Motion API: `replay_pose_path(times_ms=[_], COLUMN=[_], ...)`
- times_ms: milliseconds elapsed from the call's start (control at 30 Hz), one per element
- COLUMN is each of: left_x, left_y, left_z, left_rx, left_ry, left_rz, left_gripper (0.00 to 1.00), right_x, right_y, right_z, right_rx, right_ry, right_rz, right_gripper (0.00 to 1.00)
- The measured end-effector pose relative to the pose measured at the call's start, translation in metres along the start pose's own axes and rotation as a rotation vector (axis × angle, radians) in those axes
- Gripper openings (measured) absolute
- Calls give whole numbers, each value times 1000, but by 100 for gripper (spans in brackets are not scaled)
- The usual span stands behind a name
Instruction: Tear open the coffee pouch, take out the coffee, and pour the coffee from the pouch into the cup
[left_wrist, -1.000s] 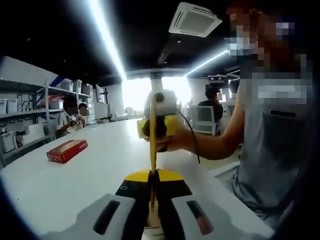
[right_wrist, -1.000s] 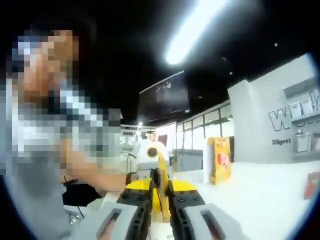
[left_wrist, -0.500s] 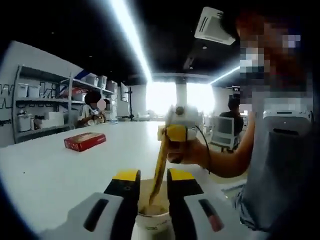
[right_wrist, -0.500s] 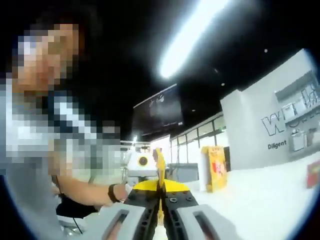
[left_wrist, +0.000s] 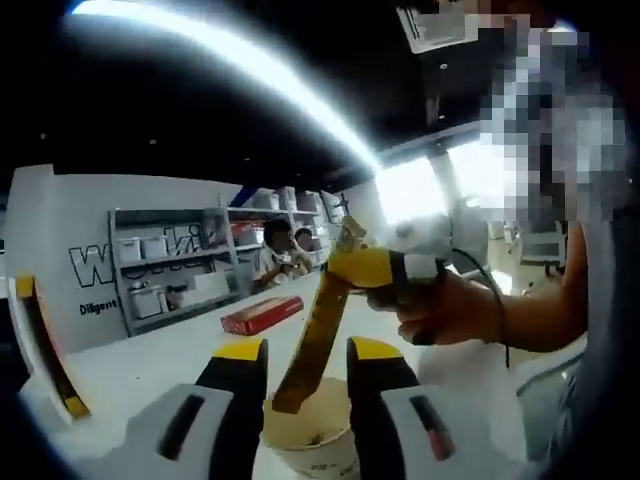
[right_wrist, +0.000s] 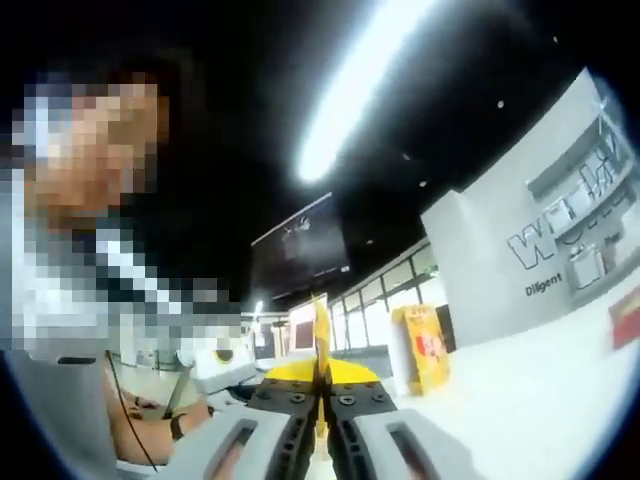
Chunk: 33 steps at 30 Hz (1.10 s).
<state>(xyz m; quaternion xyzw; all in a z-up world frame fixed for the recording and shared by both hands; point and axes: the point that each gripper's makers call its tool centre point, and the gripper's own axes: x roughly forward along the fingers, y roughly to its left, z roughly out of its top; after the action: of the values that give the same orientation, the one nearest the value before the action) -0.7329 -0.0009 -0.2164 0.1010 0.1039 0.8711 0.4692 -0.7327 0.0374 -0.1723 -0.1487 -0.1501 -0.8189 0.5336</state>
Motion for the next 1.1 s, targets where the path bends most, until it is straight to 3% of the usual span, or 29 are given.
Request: replay_pose_path(times_ms=[133, 333, 467, 533, 633, 667, 767, 867, 1100], left_x=[-1, -5, -4, -4, -3, -4, -1, 0, 0], left_y=[1, -2, -7, -7, -7, -2, -5, -6, -6], left_z=[3, 4, 6, 9, 13, 11, 9, 1, 7], left_rx=[164, 248, 391, 498, 566, 604, 616, 638, 687], left_ry=[9, 17, 64, 84, 75, 102, 107, 148, 151], left_rz=[59, 106, 154, 227, 290, 322, 309, 309, 335], left_gripper=[30, 28, 28, 28, 26, 26, 25, 24, 23], right_x=[-1, -2, -1, 0, -2, -3, -5, -6, -6], right_y=[2, 1, 10, 14, 17, 17, 16, 16, 19], right_z=[5, 3, 9, 8, 4, 4, 4, 6, 6], right_rx=[-23, -6, -23, -57, -106, -114, -125, -118, -162], right_ry=[-23, -13, -47, -47, -38, -37, -42, -57, -67], right_rz=[-19, -46, -48, -67, -85, -90, -100, -106, -135], right_gripper=[3, 3, 3, 3, 3, 3, 3, 3, 3])
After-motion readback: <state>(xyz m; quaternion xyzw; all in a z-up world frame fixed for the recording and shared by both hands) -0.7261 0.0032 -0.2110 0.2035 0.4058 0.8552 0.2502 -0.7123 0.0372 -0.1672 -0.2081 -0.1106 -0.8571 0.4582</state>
